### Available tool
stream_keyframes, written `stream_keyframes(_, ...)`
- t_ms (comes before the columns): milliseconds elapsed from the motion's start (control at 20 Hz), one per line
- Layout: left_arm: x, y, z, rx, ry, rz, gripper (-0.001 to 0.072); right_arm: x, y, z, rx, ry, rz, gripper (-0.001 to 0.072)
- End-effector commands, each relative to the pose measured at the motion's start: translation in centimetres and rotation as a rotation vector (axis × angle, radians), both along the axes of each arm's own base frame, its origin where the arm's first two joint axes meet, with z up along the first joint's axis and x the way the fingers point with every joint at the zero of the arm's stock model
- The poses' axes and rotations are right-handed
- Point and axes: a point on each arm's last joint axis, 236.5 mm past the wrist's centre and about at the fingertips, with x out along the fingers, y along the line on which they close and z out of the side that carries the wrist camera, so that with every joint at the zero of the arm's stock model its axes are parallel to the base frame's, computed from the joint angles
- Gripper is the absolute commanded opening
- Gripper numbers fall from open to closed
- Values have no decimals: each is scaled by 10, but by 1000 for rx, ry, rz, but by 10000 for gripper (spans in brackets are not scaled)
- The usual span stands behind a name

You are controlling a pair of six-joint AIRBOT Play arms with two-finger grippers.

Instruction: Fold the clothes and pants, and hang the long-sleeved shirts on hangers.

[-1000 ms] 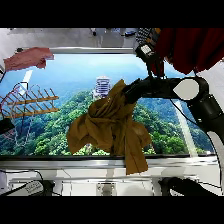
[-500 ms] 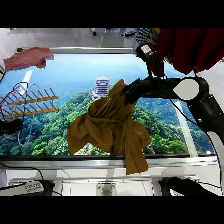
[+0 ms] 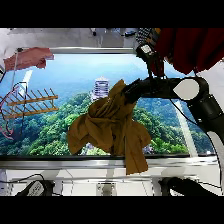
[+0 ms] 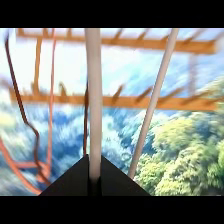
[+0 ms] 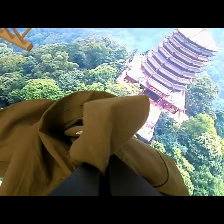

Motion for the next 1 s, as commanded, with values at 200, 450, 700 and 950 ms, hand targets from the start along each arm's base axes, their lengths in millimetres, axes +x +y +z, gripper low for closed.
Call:
stream_keyframes(200,-68,-156,59,236,33,-705,30,7,-14,-4,-48,-7,-50,54)
stream_keyframes(450,-71,-230,39,185,67,-1045,29,9,-20,3,-57,-23,-77,54)
stream_keyframes(700,-68,-244,5,206,216,-1153,29,14,-31,-1,-101,-33,-106,54)
stream_keyframes(950,-59,-246,-7,183,249,-1157,29,13,-31,-1,-101,-32,-104,52)
